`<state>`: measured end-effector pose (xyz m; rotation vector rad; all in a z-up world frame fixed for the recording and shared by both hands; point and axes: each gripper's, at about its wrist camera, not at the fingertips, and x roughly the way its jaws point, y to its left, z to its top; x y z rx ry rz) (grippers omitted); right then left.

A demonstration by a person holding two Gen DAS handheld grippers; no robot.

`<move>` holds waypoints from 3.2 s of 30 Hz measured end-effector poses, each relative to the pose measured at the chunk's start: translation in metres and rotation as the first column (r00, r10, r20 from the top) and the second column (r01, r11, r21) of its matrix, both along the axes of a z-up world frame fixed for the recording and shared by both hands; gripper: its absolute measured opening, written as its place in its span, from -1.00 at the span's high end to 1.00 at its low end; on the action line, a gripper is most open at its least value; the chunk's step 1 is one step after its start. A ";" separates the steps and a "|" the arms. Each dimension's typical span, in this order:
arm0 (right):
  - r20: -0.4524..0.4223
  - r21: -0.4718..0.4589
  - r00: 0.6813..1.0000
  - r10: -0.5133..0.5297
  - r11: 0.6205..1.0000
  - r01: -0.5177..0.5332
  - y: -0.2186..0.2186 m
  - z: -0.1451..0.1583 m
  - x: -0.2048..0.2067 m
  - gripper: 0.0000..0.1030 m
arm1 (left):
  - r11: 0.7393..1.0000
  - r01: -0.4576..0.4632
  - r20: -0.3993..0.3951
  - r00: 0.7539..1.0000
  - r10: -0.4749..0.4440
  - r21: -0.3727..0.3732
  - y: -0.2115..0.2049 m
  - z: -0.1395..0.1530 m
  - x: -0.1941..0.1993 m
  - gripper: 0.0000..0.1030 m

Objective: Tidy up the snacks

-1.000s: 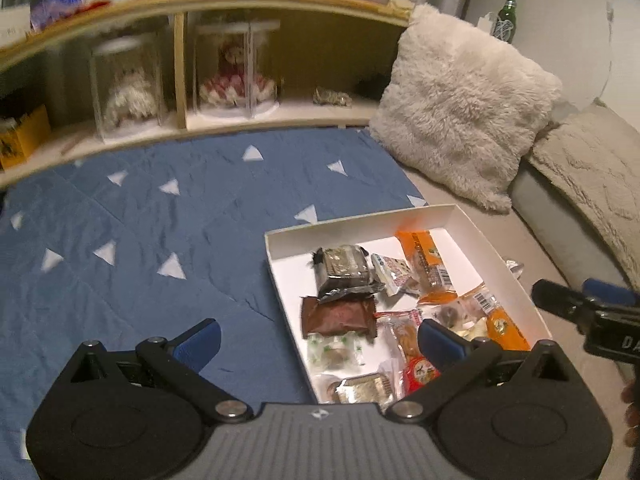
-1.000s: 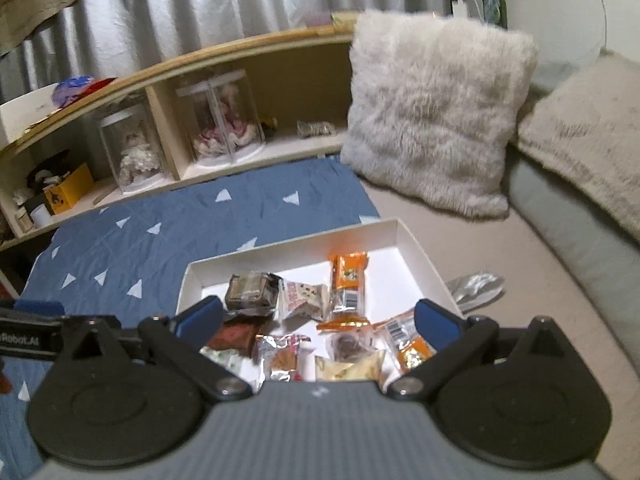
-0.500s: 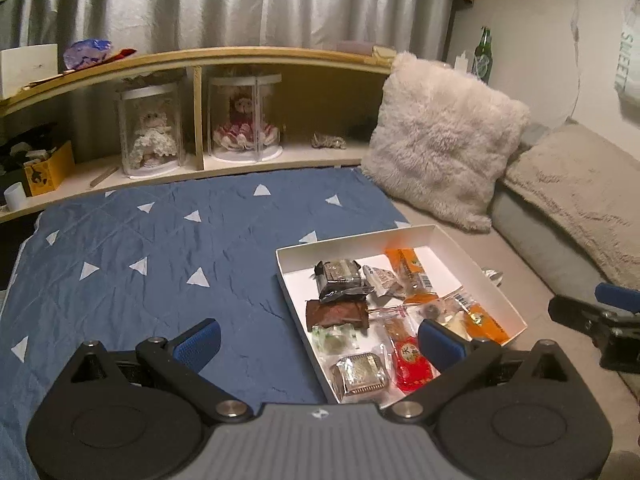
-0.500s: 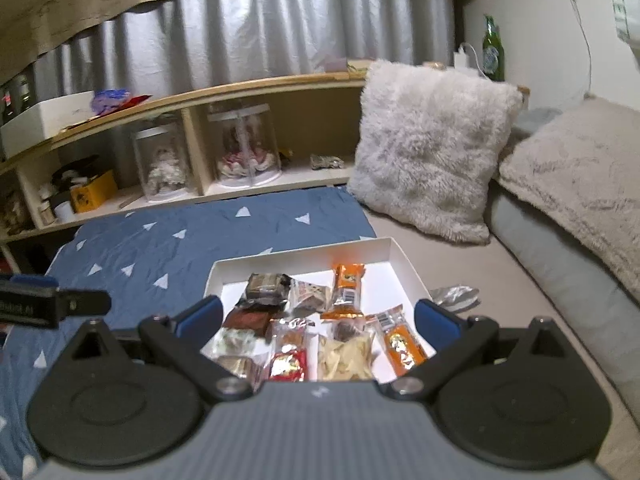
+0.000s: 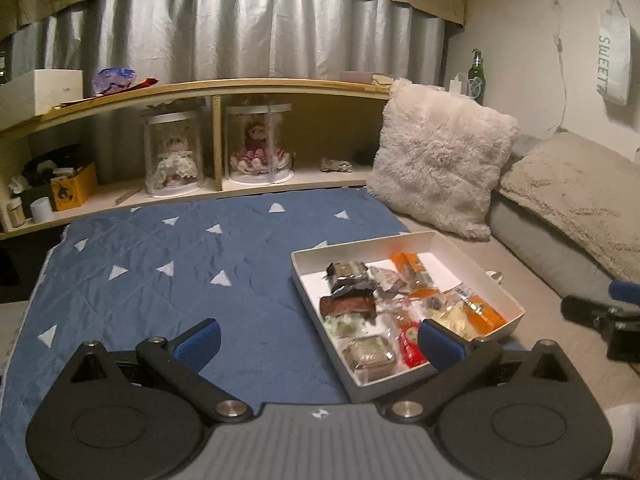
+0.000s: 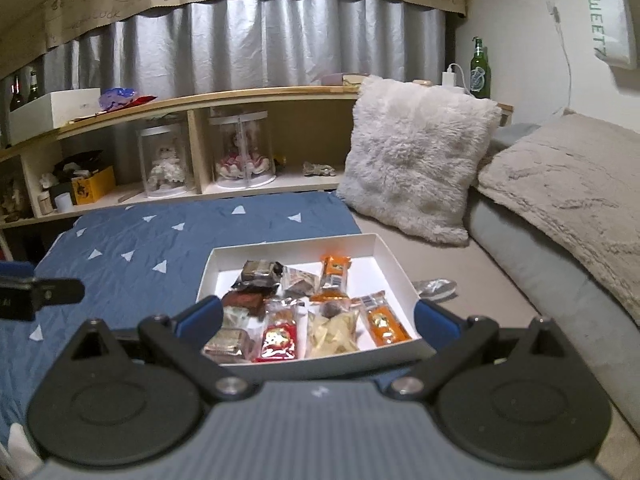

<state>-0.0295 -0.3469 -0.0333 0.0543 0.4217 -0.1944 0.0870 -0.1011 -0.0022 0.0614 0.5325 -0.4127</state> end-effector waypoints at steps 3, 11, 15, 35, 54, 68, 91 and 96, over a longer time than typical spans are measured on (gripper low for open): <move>0.003 -0.006 1.000 -0.001 1.000 0.001 0.001 -0.007 -0.005 -0.99 | 1.000 -0.017 0.009 1.000 0.017 0.000 0.003 -0.008 -0.007 -1.00; 0.024 -0.043 0.999 -0.021 0.999 0.022 0.006 -0.015 -0.012 -0.99 | 0.999 -0.029 0.036 0.999 0.030 -0.023 0.009 -0.019 -0.017 -1.00; 0.018 -0.057 0.999 -0.031 0.998 0.032 0.008 -0.020 -0.012 -0.99 | 1.000 -0.023 0.060 0.998 0.023 -0.003 0.006 -0.020 -0.020 -1.00; 0.000 -0.033 0.999 -0.032 0.999 0.032 0.008 -0.027 -0.011 -0.99 | 1.000 -0.012 0.057 0.998 0.011 0.007 0.000 -0.027 -0.022 -1.00; -0.002 -0.029 0.999 -0.032 0.999 0.032 0.009 -0.028 -0.012 -0.99 | 1.000 -0.012 0.056 0.998 0.012 0.004 -0.001 -0.027 -0.022 -1.00; -0.004 -0.028 0.999 -0.033 0.999 0.032 0.011 -0.029 -0.012 -0.99 | 1.000 -0.011 0.057 0.998 0.010 0.005 -0.001 -0.027 -0.022 -1.00; -0.005 -0.025 0.999 -0.035 0.999 0.035 0.012 -0.031 -0.012 -0.99 | 1.000 -0.013 0.057 0.998 0.012 0.005 -0.001 -0.027 -0.022 -1.00; -0.005 -0.025 0.999 -0.035 0.999 0.034 0.013 -0.031 -0.012 -0.99 | 1.000 -0.014 0.058 0.998 0.013 0.006 -0.001 -0.027 -0.023 -1.00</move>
